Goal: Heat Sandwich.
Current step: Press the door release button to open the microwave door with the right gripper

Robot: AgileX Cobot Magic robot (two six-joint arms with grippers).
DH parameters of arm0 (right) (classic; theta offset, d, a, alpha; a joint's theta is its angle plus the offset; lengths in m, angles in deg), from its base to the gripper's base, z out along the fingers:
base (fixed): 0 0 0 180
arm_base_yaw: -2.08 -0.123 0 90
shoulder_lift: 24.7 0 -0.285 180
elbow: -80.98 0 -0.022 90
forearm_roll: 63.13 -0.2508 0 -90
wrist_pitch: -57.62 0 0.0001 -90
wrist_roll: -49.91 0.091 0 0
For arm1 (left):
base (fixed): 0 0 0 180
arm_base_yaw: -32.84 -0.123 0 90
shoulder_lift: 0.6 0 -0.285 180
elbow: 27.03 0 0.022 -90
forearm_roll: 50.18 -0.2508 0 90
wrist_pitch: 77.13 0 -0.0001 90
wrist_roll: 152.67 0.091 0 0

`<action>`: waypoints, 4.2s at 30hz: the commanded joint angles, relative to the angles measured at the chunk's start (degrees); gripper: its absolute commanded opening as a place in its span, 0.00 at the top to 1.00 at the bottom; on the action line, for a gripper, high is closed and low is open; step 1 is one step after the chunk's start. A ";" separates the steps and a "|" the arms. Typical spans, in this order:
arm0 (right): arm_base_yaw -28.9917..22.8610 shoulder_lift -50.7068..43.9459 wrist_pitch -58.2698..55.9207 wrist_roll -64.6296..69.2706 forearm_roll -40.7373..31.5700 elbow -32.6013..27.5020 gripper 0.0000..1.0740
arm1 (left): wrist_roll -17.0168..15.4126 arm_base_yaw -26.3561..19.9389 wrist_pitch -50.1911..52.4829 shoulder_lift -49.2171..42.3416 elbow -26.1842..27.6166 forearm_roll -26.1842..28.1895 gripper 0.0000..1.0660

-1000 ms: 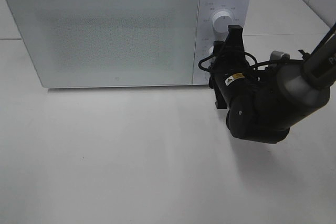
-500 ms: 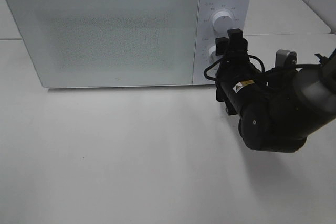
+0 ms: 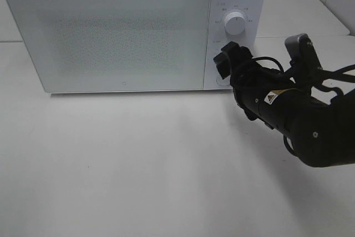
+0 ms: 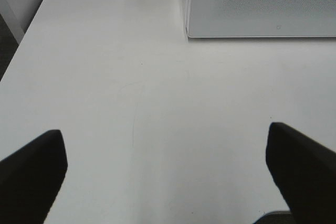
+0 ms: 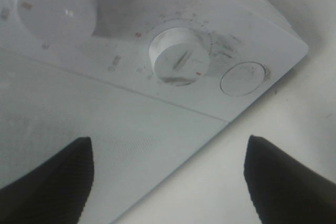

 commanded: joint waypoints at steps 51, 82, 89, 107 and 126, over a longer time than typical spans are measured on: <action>-0.11 -47.10 -95.23 -55.00 22.63 9.00 0.29 | -0.23 0.29 0.63 -1.15 -0.06 0.00 0.08; 17.88 -84.51 -112.30 -50.76 25.78 8.42 0.29 | -0.23 0.29 0.63 -1.15 -0.06 0.00 0.08; 23.09 -92.59 -112.36 -50.76 25.78 4.30 0.29 | -0.23 0.29 0.63 -1.15 -0.06 0.00 0.08; 33.12 -105.08 -112.59 -50.76 25.67 -2.06 0.29 | -0.23 0.29 0.63 -1.03 -0.06 0.00 0.08; 33.12 -101.81 -105.20 -50.48 23.84 -0.34 0.29 | -0.23 0.29 0.63 -1.03 -0.06 0.00 0.08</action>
